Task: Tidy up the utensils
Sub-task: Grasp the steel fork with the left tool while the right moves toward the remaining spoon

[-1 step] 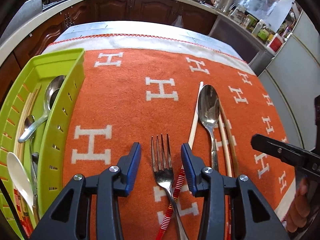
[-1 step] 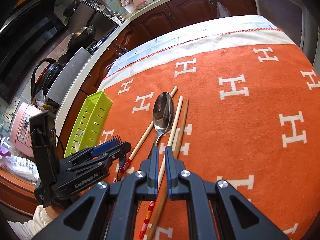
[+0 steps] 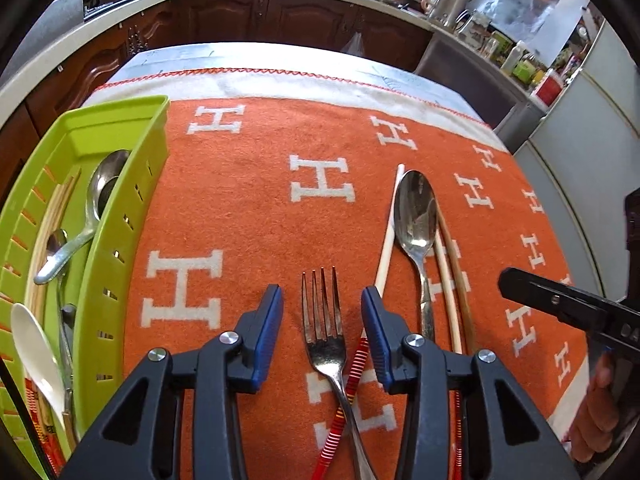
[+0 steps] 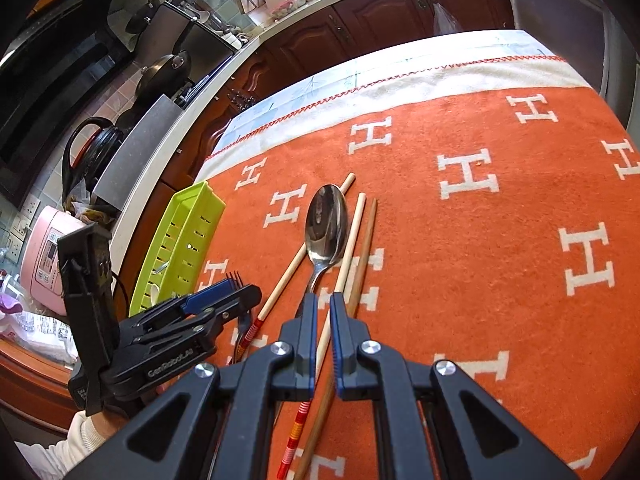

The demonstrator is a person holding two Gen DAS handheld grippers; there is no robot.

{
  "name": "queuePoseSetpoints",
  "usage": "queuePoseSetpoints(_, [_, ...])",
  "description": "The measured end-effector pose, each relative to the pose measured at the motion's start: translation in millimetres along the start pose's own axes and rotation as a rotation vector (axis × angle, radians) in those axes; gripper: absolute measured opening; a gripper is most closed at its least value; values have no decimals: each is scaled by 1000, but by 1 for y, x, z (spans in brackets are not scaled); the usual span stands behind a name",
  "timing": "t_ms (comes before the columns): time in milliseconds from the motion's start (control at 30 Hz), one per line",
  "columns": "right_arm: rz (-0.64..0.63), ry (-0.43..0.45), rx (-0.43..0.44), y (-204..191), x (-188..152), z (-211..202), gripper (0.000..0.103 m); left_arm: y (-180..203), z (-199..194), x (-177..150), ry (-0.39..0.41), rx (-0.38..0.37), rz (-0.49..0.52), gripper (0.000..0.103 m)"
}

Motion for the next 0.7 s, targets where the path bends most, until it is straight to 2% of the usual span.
queuePoseSetpoints(100, [-4,-6,7,0,-1,2,8,-2,-1,-1,19,-23,-6,35])
queuePoseSetpoints(267, [-22,-14,2,0,-1,6,8,-4,1,-3,44,-38,-6,16])
queuePoseSetpoints(700, [-47,-33,-47,-8,-1,15,8,-10,2,-3,74,-83,-63,15])
Point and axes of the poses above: each gripper's, at about its wrist camera, not at the fingertips, and z roughly the way its jaws point, y to its right, x to its top, the point moved 5 cm from there along z, roughly the way its jaws point, and after that the axes turned 8 degrees about z, right-handed, at the moved point
